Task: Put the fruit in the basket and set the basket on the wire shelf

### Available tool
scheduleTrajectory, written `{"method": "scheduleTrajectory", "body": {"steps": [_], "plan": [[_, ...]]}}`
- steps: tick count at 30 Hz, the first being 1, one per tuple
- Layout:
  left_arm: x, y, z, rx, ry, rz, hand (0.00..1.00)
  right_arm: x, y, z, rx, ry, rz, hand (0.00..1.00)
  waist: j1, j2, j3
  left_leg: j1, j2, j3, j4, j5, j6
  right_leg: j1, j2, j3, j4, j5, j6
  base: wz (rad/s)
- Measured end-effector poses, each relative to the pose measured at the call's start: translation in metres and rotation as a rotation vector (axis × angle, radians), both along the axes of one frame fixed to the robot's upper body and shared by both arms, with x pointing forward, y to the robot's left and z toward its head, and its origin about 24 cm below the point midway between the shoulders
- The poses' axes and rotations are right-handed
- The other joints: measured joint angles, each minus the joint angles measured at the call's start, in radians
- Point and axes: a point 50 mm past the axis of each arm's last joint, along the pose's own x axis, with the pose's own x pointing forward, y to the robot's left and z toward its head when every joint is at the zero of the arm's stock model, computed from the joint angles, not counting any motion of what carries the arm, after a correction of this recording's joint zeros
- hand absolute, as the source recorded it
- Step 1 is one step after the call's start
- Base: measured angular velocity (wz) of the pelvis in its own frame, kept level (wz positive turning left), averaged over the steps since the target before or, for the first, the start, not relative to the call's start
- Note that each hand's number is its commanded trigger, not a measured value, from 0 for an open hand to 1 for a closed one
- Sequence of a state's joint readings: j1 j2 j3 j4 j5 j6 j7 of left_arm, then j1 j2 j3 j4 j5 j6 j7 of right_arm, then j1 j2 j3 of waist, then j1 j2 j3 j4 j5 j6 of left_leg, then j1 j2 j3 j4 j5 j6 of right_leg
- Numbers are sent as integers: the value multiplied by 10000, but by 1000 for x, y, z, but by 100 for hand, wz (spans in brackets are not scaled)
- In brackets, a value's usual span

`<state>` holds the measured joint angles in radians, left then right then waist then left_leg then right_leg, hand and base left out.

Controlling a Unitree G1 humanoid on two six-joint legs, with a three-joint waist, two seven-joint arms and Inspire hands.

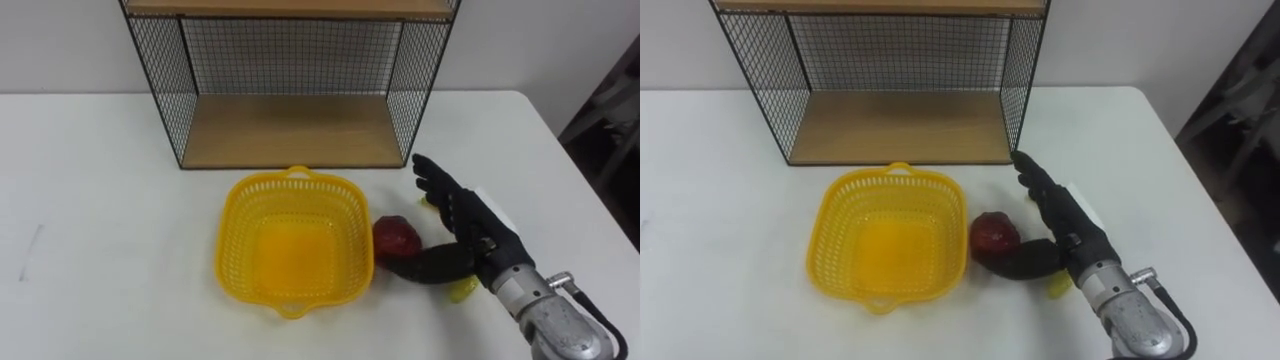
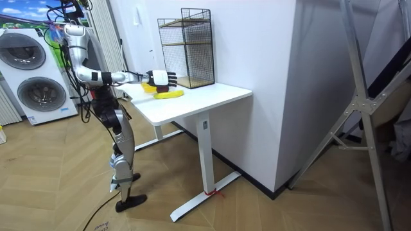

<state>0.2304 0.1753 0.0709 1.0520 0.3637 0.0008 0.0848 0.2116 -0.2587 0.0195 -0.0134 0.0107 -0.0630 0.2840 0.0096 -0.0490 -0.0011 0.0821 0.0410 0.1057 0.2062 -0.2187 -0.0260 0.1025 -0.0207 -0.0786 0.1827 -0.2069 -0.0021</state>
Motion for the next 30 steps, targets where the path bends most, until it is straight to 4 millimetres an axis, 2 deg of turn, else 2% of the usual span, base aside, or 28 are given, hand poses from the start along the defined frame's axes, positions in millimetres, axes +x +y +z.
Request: {"method": "scheduleTrajectory", "body": {"steps": [10, 18, 26, 27, 28, 30], "plan": [[-5, 0, -1, -14, 246, 36, 0, -8, -3, -19, -502, 904, 184, 0, 117, -20, 15, -27, 1, 17, -2, 0, 0, -27, 2, 9, 12, 0, 0, 0], [-5, 5, 0, 65, 320, -198, 0, -8, 1, -21, -959, 965, 380, 0, 243, -224, 21, -36, 1, 13, 4, 0, 0, -19, 1, 0, 4, 1, -1, 0], [-6, 9, 1, 226, 411, -454, 0, -9, 3, -23, -1178, 965, 429, 0, 252, -225, 20, -31, 1, -14, 25, 0, 0, 22, 3, -27, 12, 1, -2, 0], [-6, 9, 1, 231, 412, -470, 0, -9, 3, -23, -1260, 975, 471, 19, 231, -223, 21, -36, 1, -15, 26, 0, 0, 27, 5, -24, 13, 1, -2, 0], [-6, 8, 1, 228, 402, -544, 0, -9, 2, -23, -1488, 954, 539, 100, 231, -222, 21, -51, 2, -17, 29, 0, 0, 30, 4, -26, 13, 1, -2, 0], [-5, 8, 1, 225, 387, -553, 0, -8, 3, -23, -1850, 891, 650, 100, 239, -221, 21, -43, 2, -22, 32, 0, 0, 36, 4, -25, 13, 2, -2, 0]]}}
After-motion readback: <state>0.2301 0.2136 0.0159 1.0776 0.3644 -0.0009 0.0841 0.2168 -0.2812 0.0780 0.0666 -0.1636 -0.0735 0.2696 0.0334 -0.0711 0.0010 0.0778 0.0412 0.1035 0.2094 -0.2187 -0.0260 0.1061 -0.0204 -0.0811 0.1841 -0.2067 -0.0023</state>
